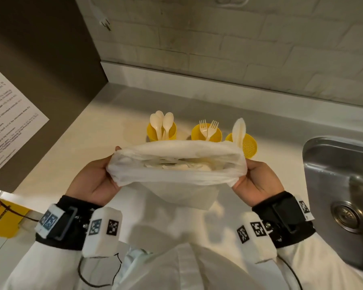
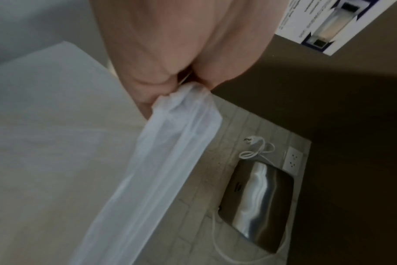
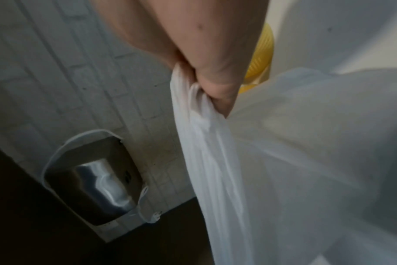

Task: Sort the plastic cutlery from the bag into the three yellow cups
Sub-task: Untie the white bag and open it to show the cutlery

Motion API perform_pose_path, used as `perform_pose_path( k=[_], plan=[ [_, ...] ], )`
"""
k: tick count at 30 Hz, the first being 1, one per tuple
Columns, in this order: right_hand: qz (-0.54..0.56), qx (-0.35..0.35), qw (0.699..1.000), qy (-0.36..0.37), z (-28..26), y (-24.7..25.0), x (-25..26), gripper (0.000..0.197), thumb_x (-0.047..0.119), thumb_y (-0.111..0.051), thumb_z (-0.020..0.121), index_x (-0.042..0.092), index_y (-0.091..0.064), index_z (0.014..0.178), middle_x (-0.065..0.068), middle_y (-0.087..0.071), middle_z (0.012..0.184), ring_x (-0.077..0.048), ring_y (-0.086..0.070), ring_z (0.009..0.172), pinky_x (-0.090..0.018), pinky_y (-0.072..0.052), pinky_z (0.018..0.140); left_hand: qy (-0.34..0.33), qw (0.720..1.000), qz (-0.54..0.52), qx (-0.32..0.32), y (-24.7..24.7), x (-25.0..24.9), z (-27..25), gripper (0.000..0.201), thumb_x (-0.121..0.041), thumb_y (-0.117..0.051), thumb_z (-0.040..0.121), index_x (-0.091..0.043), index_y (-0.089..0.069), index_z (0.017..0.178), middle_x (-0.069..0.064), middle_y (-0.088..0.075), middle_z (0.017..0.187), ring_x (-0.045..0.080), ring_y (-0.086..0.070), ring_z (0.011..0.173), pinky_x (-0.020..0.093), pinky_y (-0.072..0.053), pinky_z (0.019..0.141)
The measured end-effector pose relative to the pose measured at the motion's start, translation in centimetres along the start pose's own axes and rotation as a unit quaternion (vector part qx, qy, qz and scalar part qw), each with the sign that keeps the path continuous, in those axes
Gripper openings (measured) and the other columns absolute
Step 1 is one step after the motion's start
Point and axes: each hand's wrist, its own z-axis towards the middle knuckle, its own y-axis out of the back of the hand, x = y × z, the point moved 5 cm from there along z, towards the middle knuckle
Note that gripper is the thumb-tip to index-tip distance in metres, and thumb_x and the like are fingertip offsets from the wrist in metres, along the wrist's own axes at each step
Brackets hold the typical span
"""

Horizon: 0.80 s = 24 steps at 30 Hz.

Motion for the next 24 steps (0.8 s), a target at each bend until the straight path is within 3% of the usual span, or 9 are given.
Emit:
perform_pose_path(
  k=[3,5,7,9,11,13,16,19,24],
  plan=[
    [-0.062,0.006,0.998,0.013,0.0,-1.1,-0.3,0.028,0.018,-0.06,0.097,0.013,-0.067,0.124,-0.009,-0.069,0.127,-0.03,-0.065,0.123,-0.05,-0.057,0.097,-0.035,0.98,0.187,-0.054,-1.4,0.6,-0.5,0.04,-0.043,-0.091,0.07,-0.023,-0.074,0.099,-0.004,-0.076,0.091,0.015,-0.074,0.081,0.035,-0.056,0.07],
    [-0.198,-0.005,0.979,0.058,-0.1,-1.8,0.1,0.025,0.024,-0.05,0.105,0.015,-0.074,0.107,-0.008,-0.075,0.11,-0.026,-0.073,0.103,-0.038,-0.06,0.083,-0.124,0.865,0.473,-0.108,-2.6,-0.3,-1.1,0.029,-0.054,-0.071,0.089,-0.029,-0.068,0.105,-0.011,-0.07,0.091,0.012,-0.066,0.084,0.03,-0.047,0.069],
    [-0.396,-0.036,0.91,0.117,0.0,-2.0,0.5,0.022,0.019,-0.057,0.103,0.013,-0.072,0.118,-0.011,-0.076,0.111,-0.026,-0.074,0.097,-0.035,-0.059,0.079,-0.194,0.687,0.695,-0.083,-4.1,-0.3,-1.2,0.024,-0.05,-0.068,0.093,-0.026,-0.066,0.096,-0.01,-0.066,0.086,0.014,-0.061,0.08,0.031,-0.042,0.066],
    [-0.515,-0.057,0.84,0.159,0.3,-1.6,0.7,0.022,0.019,-0.059,0.103,0.015,-0.073,0.119,-0.008,-0.078,0.104,-0.025,-0.073,0.089,-0.035,-0.056,0.077,-0.212,0.631,0.743,-0.068,-4.2,0.0,-0.7,0.039,-0.043,-0.059,0.1,-0.012,-0.059,0.076,0.0,-0.058,0.067,0.023,-0.053,0.065,0.035,-0.035,0.061],
    [-0.519,-0.074,0.838,0.153,0.6,-1.4,0.7,0.023,0.022,-0.056,0.105,0.015,-0.075,0.115,-0.009,-0.079,0.103,-0.028,-0.073,0.091,-0.038,-0.056,0.081,-0.228,0.686,0.687,-0.073,-4.1,-0.3,-0.5,0.046,-0.038,-0.057,0.103,-0.01,-0.051,0.067,-0.003,-0.05,0.054,0.02,-0.046,0.053,0.035,-0.032,0.057],
    [-0.368,-0.083,0.922,0.085,0.7,-1.1,0.6,0.026,0.02,-0.053,0.104,0.01,-0.071,0.118,-0.013,-0.077,0.108,-0.03,-0.073,0.093,-0.036,-0.059,0.079,-0.199,0.835,0.503,-0.101,-3.4,-0.8,-0.2,0.04,-0.035,-0.06,0.102,-0.013,-0.061,0.069,-0.006,-0.059,0.053,0.013,-0.053,0.046,0.031,-0.04,0.055],
    [-0.151,-0.083,0.985,-0.012,0.5,-0.4,-0.1,0.031,0.017,-0.052,0.097,0.011,-0.06,0.126,-0.018,-0.071,0.114,-0.033,-0.072,0.096,-0.042,-0.061,0.081,-0.039,0.969,0.234,-0.07,-2.4,0.8,0.7,0.029,-0.026,-0.055,0.103,-0.013,-0.079,0.096,0.01,-0.079,0.095,0.018,-0.076,0.076,0.033,-0.061,0.068],
    [-0.223,-0.123,0.967,0.017,0.5,0.6,-0.3,0.024,0.021,-0.053,0.095,0.016,-0.058,0.118,-0.016,-0.067,0.1,-0.028,-0.069,0.081,-0.036,-0.057,0.07,0.048,0.978,0.201,-0.026,-1.8,2.2,0.8,0.039,-0.037,-0.057,0.099,-0.013,-0.071,0.126,0.019,-0.068,0.13,0.03,-0.07,0.109,0.045,-0.059,0.094],
    [-0.681,-0.058,0.714,0.151,0.1,0.3,0.3,0.044,0.015,-0.067,0.095,0.027,-0.037,0.125,0.006,-0.06,0.094,0.006,-0.061,0.073,-0.007,-0.044,0.064,-0.011,0.907,0.421,0.025,-2.3,1.5,0.4,0.061,-0.05,-0.081,0.078,-0.019,-0.067,0.128,0.01,-0.075,0.119,0.033,-0.07,0.113,0.038,-0.062,0.081]
  ],
)
